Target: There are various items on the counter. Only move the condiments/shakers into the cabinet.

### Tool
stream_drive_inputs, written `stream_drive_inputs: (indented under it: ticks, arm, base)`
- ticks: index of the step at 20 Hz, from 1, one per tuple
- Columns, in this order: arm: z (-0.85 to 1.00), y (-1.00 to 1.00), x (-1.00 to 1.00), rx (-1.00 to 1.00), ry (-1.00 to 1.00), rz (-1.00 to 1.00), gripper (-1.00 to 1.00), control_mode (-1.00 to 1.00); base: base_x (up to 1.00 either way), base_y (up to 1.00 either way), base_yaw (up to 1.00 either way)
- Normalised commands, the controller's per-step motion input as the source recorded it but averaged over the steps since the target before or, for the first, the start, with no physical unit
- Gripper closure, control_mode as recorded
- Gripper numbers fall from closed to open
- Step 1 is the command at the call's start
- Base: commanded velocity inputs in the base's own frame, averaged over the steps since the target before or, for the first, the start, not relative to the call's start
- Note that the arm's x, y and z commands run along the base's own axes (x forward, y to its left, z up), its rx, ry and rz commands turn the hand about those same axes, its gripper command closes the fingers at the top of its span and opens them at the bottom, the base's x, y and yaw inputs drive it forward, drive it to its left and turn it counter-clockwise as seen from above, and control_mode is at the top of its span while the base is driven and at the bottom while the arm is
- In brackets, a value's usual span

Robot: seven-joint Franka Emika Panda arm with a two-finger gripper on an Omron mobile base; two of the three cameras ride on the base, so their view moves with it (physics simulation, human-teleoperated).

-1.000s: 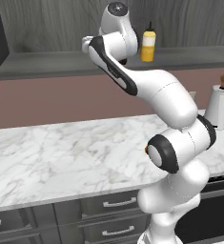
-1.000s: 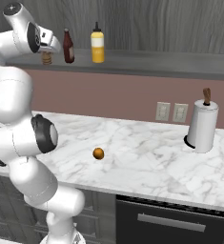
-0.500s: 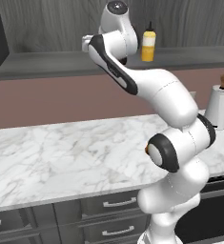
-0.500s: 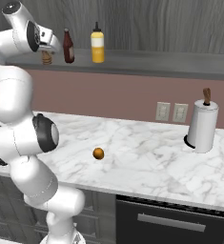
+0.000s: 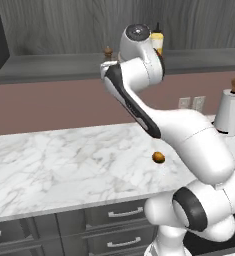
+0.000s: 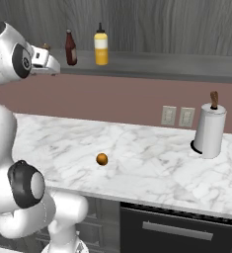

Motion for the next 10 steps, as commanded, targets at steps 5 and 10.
stream_drive_inputs:
  ticks: [5,10]
  arm:
    - [-1.00,-1.00,-1.00,-0.04,0.00,0.00,-1.00,-1.00]
    - [-0.97,-1.00,-1.00,0.01,-0.01,-0.02,-1.00,-1.00]
  base:
    - [0.00,0.00,0.00]
    - [0.00,0.00,0.00]
